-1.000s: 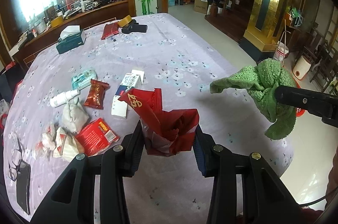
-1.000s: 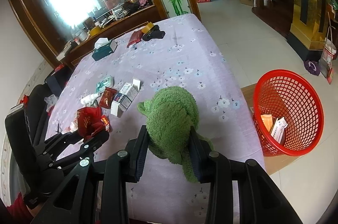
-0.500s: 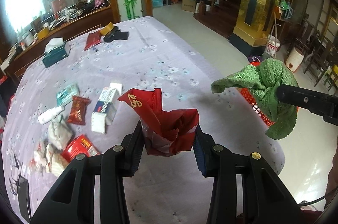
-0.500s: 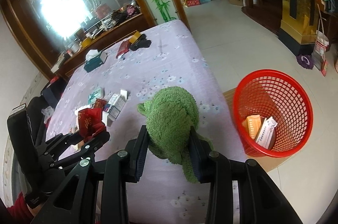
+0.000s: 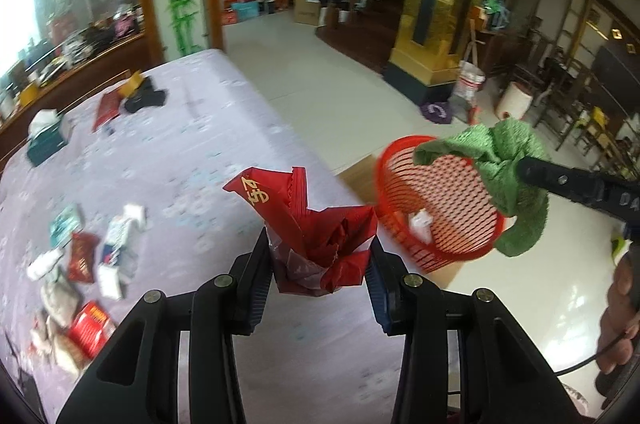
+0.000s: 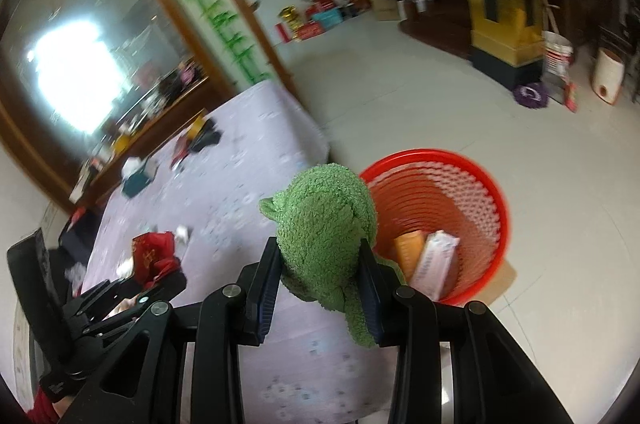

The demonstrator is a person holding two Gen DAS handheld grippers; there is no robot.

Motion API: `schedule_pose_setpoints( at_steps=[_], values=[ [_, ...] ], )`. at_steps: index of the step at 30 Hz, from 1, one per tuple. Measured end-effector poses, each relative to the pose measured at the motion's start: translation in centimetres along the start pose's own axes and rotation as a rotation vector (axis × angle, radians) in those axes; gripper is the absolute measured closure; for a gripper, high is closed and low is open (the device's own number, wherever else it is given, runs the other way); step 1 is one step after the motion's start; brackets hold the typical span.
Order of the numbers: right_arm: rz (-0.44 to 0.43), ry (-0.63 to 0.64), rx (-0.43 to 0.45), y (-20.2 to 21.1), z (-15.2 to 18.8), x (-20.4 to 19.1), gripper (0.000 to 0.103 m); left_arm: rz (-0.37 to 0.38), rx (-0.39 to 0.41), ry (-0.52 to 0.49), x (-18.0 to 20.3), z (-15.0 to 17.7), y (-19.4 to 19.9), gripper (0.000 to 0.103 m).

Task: Collect trash
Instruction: 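Carry the red bag and green towel to the wastebasket and release both, then bring both open grippers back over the remaining trash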

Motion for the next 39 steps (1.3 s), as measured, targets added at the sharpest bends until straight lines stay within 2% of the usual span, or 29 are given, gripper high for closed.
schedule_pose_setpoints(
  at_steps=[5,13,16,19,24,29,36,39],
  values=[
    [0.036,-0.068,0.015,0.7,-1.1,3.7,0.064,0.091,-0.022,-0.059,4.6,-2.0,-2.0,0.061],
    [0.030,-0.150,-0.024,-1.1,-3.9,8.3,0.063,0.138,-0.072,-0.110,10.1,-4.5,-6.9,0.061],
    [0.033,-0.158,-0.036,-2.1,-4.8,9.2,0.061,0.143,-0.078,-0.100,11.0,-5.4,-8.2,0.049],
    [0.024,-0.166,-0.039,-2.8,-5.6,9.8,0.054,0.144,-0.082,-0.068,11.1,-6.0,-9.0,0.032],
    [0.021,-0.144,-0.014,-2.2,-6.5,10.0,0.050,0.141,-0.082,-0.039,10.4,-6.1,-8.4,0.031],
    [0.008,-0.100,-0.005,-0.8,-6.0,9.0,0.050,0.110,-0.044,-0.006,8.4,-5.1,-6.4,0.031],
    [-0.032,0.015,0.018,0.8,-3.6,4.5,0.050,0.083,-0.034,0.041,5.2,-2.9,-4.2,0.031],
    [-0.012,0.064,0.052,1.5,-2.9,2.8,0.050,0.073,-0.017,0.044,3.9,-1.9,-2.8,0.031]
  ],
)
Point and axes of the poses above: each gripper's, at about its wrist camera, not at the fingertips, and y roughly against the way its jaws point, x to its right, z to its underside, the point moved 2 cm from there along -y, roughly the way its jaws point, and after that the axes turned 4 degrees about -x, right-handed, at the moved point
